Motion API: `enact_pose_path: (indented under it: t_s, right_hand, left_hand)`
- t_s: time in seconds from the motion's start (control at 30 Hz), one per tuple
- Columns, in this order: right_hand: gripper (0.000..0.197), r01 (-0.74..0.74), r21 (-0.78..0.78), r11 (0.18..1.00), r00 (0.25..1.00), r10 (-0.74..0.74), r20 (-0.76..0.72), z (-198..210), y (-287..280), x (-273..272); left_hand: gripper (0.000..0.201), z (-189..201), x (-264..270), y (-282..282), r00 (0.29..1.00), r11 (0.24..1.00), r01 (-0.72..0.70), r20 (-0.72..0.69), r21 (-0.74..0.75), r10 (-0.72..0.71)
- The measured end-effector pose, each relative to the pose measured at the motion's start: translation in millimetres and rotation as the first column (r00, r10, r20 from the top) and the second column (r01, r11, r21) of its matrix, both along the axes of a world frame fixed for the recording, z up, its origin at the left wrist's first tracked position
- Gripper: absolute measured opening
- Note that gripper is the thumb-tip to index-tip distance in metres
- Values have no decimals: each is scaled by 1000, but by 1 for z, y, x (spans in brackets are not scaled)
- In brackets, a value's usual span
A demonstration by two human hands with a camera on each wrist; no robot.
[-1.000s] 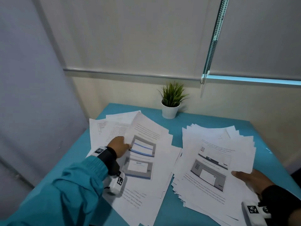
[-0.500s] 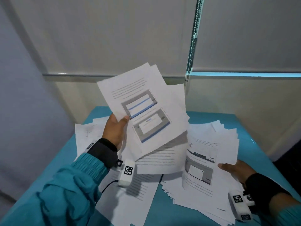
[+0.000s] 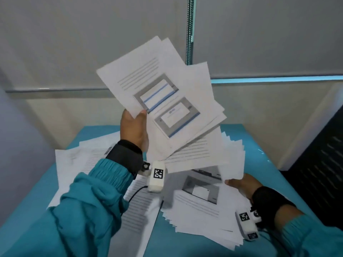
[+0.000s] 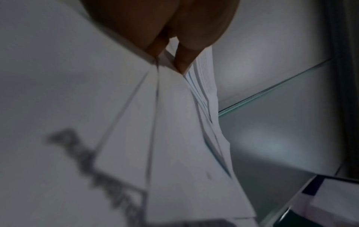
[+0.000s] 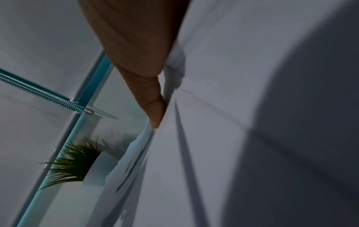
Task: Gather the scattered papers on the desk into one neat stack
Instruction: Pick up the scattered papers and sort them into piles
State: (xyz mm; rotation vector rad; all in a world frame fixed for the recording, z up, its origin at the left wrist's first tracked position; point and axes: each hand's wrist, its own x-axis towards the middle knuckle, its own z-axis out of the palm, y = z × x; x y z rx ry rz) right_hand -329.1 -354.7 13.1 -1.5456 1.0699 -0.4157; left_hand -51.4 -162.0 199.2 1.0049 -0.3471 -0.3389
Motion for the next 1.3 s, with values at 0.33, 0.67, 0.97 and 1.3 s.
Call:
enact_pose_path:
  t_s: [0.33,0.67,0.97,1.3]
  right_hand:
    - [31,-49,-145,988,995,36,-94,-1,2,3]
    - [69,-37,8,999,996,36,86,-1,0,0]
    - [57,-98,52,994,991,93,91,-3,-2,-1]
    - [39,21,-66,998,999,-23,-31,4,4,0]
  left_hand:
    - [25,-89,-42,-34,993,910,9,104,415,-57]
    - [21,-162,-51,-42,981,773,-65,183,631,-67]
    - [18,-117,-6,-29,949,803,-266,291,533,121]
    - [25,-144,-23,-19,923,570,-62,264,819,-279]
